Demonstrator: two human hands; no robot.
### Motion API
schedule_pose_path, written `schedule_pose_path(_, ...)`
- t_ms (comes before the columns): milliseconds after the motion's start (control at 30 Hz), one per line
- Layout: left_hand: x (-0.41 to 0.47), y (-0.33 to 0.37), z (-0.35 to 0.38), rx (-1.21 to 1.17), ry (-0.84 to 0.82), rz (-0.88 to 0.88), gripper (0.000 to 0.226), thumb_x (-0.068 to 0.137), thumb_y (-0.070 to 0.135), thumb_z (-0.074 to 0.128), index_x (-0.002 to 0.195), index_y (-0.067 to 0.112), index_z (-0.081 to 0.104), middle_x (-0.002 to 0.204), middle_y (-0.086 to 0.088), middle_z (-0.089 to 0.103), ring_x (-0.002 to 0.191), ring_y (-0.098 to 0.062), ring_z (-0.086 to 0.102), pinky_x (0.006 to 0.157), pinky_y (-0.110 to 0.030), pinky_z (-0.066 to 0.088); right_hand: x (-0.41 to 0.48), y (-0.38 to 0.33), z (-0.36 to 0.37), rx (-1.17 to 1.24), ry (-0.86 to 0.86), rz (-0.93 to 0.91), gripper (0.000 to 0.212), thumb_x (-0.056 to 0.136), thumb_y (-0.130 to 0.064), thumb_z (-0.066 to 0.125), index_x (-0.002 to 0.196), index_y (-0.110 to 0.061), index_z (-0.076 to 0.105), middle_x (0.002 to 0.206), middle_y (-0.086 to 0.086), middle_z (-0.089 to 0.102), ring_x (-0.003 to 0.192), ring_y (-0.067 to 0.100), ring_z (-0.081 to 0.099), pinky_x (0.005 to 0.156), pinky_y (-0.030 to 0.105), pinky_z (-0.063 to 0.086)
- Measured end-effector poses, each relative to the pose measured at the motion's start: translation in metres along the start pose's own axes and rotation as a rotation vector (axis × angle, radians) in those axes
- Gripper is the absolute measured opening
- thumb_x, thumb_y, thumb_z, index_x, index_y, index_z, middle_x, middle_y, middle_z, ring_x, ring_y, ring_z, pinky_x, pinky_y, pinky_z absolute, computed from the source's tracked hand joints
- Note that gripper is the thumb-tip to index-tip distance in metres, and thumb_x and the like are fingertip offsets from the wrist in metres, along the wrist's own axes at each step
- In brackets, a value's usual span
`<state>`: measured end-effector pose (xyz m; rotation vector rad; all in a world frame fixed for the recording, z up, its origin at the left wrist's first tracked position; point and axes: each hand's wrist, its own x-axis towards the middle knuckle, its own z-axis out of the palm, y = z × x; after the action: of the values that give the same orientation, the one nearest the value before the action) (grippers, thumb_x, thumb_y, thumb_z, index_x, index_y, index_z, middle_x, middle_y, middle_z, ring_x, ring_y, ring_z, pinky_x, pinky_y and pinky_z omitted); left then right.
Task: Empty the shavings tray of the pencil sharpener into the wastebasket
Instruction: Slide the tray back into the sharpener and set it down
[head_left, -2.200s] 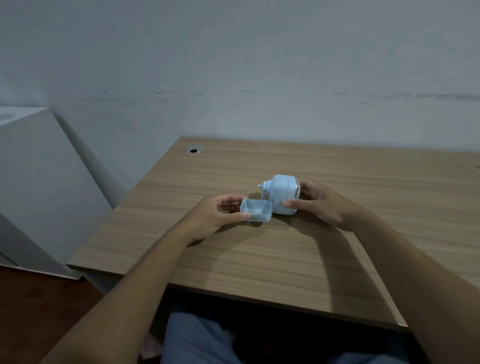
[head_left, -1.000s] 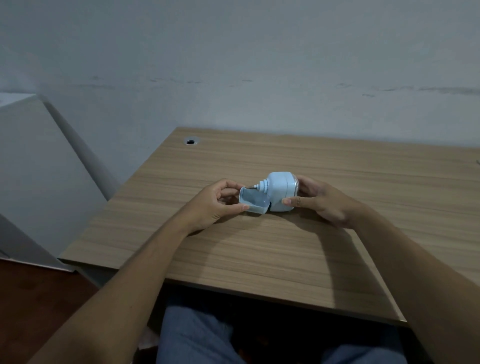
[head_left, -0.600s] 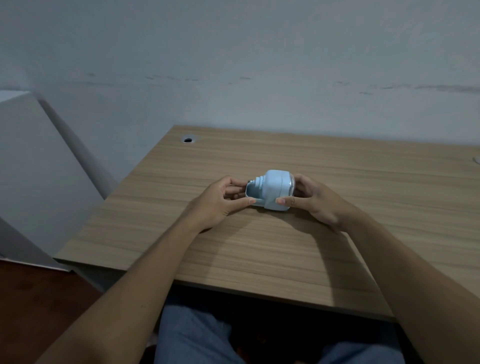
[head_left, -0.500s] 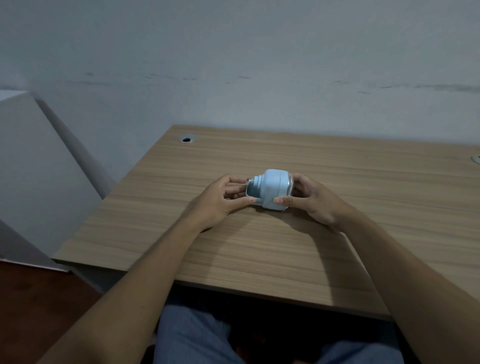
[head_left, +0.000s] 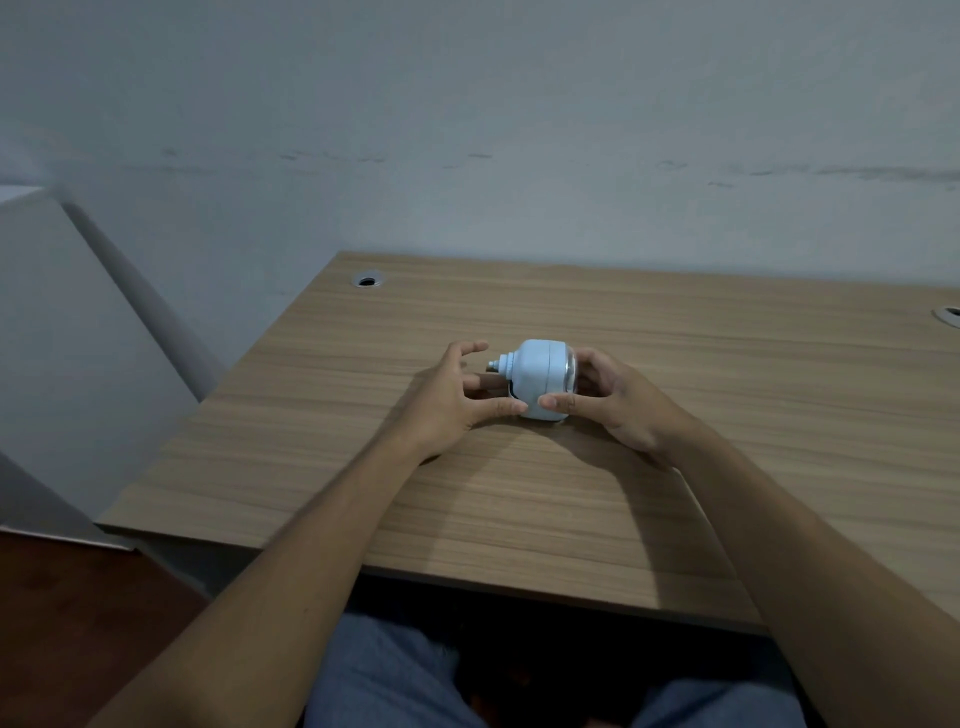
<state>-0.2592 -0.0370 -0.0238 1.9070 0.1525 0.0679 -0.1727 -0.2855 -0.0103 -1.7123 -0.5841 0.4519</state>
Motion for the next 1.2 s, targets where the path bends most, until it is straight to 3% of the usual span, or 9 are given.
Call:
schedule_pose_path(200,0.006,-0.001,0.003,0.017,-0.023,-0.014,0.129,0.043,0.079,0.103,0.156,0.047,0.05,0.129,0.007,0.088,0.127,-0.011,0.08,0.122,-0.055,0.055,0.002,0.002,-0.002,0.004,-0.003,-0.001,0.062,0.092,-0.01,0.091,0.148,-0.013,0.063,0.139,-0.002,0.081,0.132,0.012,0.076,0.116,0.036,0.059)
schedule_pose_path(500,0.005,-0.002,0.003,0.094,-0.006,0.014,0.094,0.071,0.069,0.097,0.151,0.05,0.053,0.128,0.011,0.088,0.13,-0.014,0.08,0.123,-0.055,0.052,0.002,0.012,0.004,-0.035,0.075,-0.082,0.064,0.088,-0.013,0.095,0.144,-0.011,0.064,0.137,0.001,0.081,0.125,0.013,0.08,0.109,0.031,0.063)
schedule_pose_path(600,0.001,0.008,0.004,0.113,0.138,0.039,0.062,0.096,0.033,0.089,0.151,0.029,0.062,0.122,0.001,0.09,0.117,-0.01,0.083,0.114,-0.035,0.057,0.004,0.02,0.006,-0.02,0.124,-0.079,0.061,0.086,-0.016,0.097,0.138,-0.012,0.067,0.132,0.006,0.082,0.109,0.014,0.081,0.099,0.036,0.065)
schedule_pose_path(700,0.0,0.01,0.006,0.139,0.226,0.075,0.042,0.105,0.02,0.08,0.146,0.021,0.069,0.123,0.003,0.088,0.091,0.018,0.075,0.091,-0.006,0.054,0.003,0.023,0.009,-0.043,0.163,-0.079,0.072,0.078,-0.029,0.1,0.14,-0.015,0.066,0.134,0.009,0.077,0.094,0.015,0.071,0.085,0.036,0.061)
schedule_pose_path(733,0.001,0.008,0.006,0.129,0.212,0.083,0.041,0.106,0.017,0.079,0.146,0.018,0.07,0.125,0.001,0.087,0.086,0.024,0.073,0.086,-0.002,0.051,0.003,0.023,0.01,-0.061,0.18,-0.081,0.075,0.077,-0.031,0.1,0.142,-0.015,0.065,0.133,0.006,0.076,0.091,0.014,0.069,0.084,0.034,0.06)
schedule_pose_path(833,0.002,0.005,0.003,0.117,0.136,0.111,0.041,0.108,0.008,0.073,0.149,0.012,0.07,0.132,-0.002,0.084,0.097,0.024,0.073,0.1,-0.018,0.058,0.002,0.022,0.013,-0.129,0.202,-0.101,0.077,0.08,-0.029,0.101,0.147,-0.021,0.062,0.133,-0.006,0.072,0.087,0.012,0.072,0.084,0.028,0.062)
schedule_pose_path(900,0.002,0.003,-0.001,0.121,0.064,0.129,0.044,0.108,0.0,0.07,0.151,0.011,0.068,0.131,0.001,0.081,0.105,0.02,0.074,0.108,-0.02,0.058,0.002,0.021,0.013,-0.174,0.18,-0.118,0.077,0.081,-0.032,0.1,0.148,-0.026,0.062,0.132,-0.011,0.074,0.087,0.015,0.076,0.084,0.026,0.062)
schedule_pose_path(1033,-0.002,0.005,-0.009,0.093,-0.046,0.146,0.057,0.106,-0.004,0.073,0.154,0.023,0.062,0.138,0.007,0.078,0.114,0.011,0.076,0.108,-0.018,0.06,-0.001,0.017,0.011,-0.242,0.132,-0.138,0.062,0.088,-0.031,0.096,0.143,-0.026,0.069,0.091,-0.03,0.079,0.074,0.004,0.073,0.075,0.018,0.058)
schedule_pose_path(1200,0.007,0.0,-0.012,0.003,-0.095,0.14,0.066,0.098,0.009,0.087,0.159,0.018,0.064,0.147,0.001,0.079,0.131,-0.01,0.077,0.114,-0.03,0.061,0.0,0.016,0.011,-0.268,0.127,-0.167,0.06,0.093,-0.031,0.092,0.148,-0.027,0.068,0.106,-0.022,0.08,0.077,0.002,0.075,0.078,0.023,0.061)
